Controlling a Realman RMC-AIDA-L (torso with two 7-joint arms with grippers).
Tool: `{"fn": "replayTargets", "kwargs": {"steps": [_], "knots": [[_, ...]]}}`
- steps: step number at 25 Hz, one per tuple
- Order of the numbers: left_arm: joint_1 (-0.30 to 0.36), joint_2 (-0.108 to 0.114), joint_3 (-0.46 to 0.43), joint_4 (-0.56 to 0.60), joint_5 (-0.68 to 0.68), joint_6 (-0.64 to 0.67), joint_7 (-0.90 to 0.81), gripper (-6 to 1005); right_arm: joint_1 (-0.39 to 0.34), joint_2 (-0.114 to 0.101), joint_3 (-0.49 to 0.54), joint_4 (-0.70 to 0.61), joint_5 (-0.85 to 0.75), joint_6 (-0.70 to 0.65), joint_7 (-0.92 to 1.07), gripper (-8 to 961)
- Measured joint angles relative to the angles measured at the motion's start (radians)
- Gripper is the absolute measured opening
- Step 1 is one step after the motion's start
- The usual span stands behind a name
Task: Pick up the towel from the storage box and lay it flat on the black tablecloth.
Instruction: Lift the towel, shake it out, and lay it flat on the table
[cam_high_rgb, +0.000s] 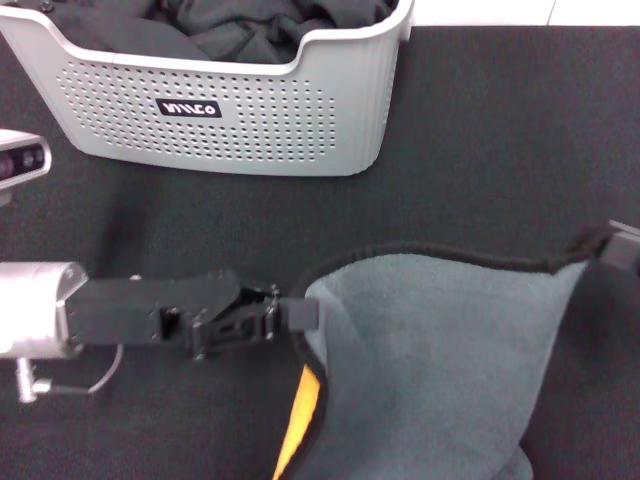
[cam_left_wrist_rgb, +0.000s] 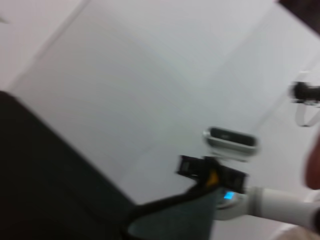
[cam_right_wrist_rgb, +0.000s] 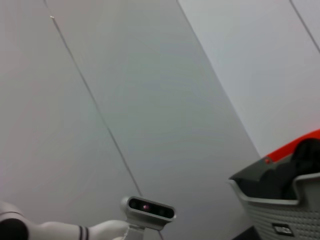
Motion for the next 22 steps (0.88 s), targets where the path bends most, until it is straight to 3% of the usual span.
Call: {"fn": "replayTargets", "kwargs": {"steps": [8, 11, 17, 22], "knots": [[-0.003, -0.005, -0.030, 0.003, -0.004, -0.164, 0.022, 31, 0.206, 0.019, 0.037, 0.273, -0.055, -0.062, -0.177, 13], [0.006, -0.003, -0.065, 0.003, 0.000, -0.188, 0.032, 31, 0.261, 0.035, 0.038, 0.313, -0.075, -0.123, -0.207, 14], [0.045, 0.008, -0.118, 0.018, 0.001, -0.251, 0.035, 30, 0.307, 0.068, 0.028, 0.318, -0.102, -0.306, -0.216, 14], [0.062, 0.008, -0.124, 0.029, 0.004, -0.312, 0.033, 30, 0.334, 0.074, 0.000, 0.329, -0.099, -0.406, -0.211, 15]]}}
